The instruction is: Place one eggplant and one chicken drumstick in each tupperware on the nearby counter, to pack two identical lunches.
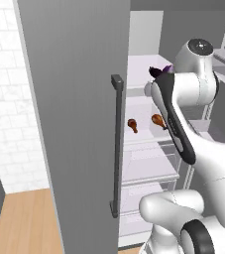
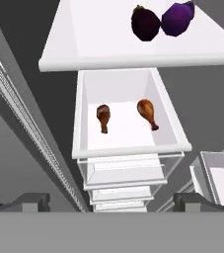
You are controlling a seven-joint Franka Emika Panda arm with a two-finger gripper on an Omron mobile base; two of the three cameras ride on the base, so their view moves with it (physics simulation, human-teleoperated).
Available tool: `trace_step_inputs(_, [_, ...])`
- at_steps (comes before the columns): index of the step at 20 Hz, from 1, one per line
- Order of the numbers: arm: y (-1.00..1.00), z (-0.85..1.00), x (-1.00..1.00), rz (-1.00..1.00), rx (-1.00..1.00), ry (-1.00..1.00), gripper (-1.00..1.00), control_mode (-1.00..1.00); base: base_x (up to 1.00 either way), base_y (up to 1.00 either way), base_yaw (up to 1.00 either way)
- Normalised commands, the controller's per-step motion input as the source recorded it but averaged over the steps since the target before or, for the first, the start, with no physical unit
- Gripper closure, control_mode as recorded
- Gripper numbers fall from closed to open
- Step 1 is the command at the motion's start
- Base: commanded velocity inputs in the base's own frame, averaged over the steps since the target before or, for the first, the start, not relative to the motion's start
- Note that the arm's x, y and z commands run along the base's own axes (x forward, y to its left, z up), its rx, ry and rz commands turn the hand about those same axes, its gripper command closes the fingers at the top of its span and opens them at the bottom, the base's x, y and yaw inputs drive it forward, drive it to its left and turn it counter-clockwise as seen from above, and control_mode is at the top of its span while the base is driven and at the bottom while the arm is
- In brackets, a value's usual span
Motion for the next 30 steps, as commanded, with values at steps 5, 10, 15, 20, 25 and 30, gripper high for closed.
trace_step_inputs(5, [-0.23,0.42,0.26,-0.11,0.01,0.00,-1.00,-1.00,0.00,0.00,0.00])
trace_step_inputs(10, [-0.38,0.17,0.26,0.00,0.03,0.00,-1.00,-1.00,0.00,0.00,0.00])
trace_step_inputs(15, [-0.29,0.00,0.30,-0.07,0.00,-0.01,-1.00,-1.00,0.00,0.00,0.00])
trace_step_inputs(20, [-0.32,0.00,0.43,-0.08,0.00,-0.01,-1.00,-1.00,0.00,0.00,0.00])
trace_step_inputs(25, [-0.28,0.00,0.51,-0.02,0.00,0.00,-1.00,-1.00,0.00,0.00,0.00])
trace_step_inputs(30, [-0.23,-0.06,0.62,0.00,0.00,0.00,-1.00,-1.00,0.00,0.00,0.00])
